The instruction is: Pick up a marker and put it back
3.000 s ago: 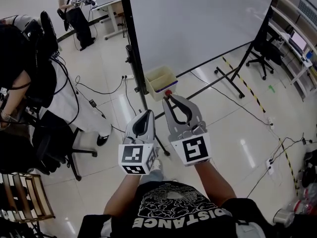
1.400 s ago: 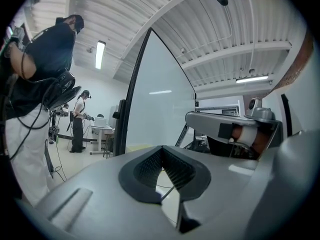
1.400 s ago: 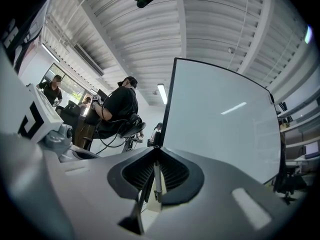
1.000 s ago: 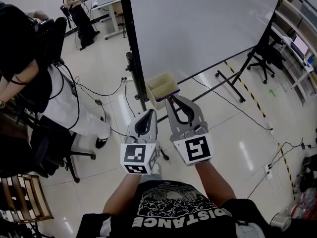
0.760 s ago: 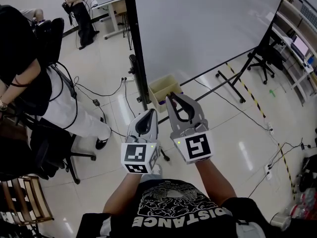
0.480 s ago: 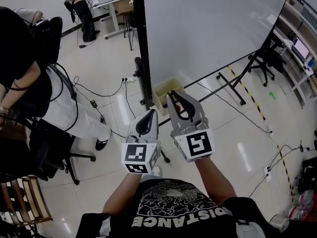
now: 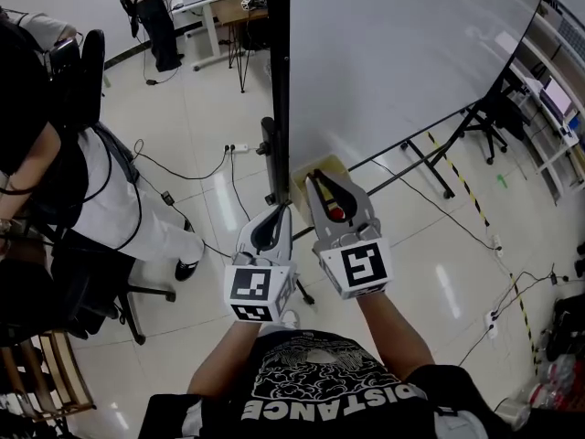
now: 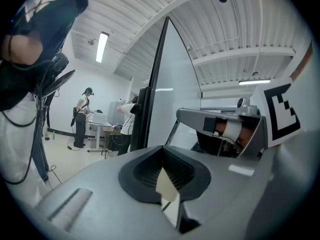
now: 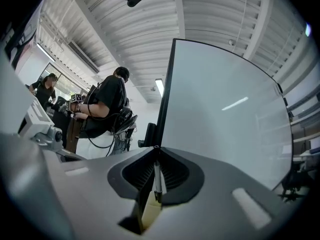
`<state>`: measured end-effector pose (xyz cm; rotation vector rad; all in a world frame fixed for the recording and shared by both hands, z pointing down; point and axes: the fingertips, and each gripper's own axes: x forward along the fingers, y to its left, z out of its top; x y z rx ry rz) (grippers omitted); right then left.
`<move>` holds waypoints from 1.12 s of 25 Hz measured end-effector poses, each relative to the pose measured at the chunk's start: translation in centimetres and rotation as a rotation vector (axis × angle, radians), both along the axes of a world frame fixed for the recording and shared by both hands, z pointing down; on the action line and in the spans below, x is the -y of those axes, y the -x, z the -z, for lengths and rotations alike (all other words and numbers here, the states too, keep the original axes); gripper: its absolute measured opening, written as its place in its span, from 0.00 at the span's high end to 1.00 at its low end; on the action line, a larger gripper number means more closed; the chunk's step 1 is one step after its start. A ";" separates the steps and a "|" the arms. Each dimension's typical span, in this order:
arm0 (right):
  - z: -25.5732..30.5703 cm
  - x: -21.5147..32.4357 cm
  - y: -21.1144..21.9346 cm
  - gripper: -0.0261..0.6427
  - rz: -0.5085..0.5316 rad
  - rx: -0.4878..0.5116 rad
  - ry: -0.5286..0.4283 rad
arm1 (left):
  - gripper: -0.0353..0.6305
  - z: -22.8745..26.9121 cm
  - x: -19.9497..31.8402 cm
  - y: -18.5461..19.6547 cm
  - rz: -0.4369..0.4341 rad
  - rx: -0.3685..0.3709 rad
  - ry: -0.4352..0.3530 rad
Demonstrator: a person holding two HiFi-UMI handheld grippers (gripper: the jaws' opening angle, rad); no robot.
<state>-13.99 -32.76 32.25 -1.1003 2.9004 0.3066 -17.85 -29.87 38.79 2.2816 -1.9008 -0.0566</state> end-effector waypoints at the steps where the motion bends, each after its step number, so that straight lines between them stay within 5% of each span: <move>1: -0.3 0.2 0.2 0.91 -0.001 -0.004 0.008 | 0.94 0.0 0.1 0.2 0.001 -0.001 0.004; 28: -8.7 2.5 2.4 0.91 -0.048 -0.150 0.133 | 0.94 -1.7 2.1 2.1 -0.031 -0.022 0.040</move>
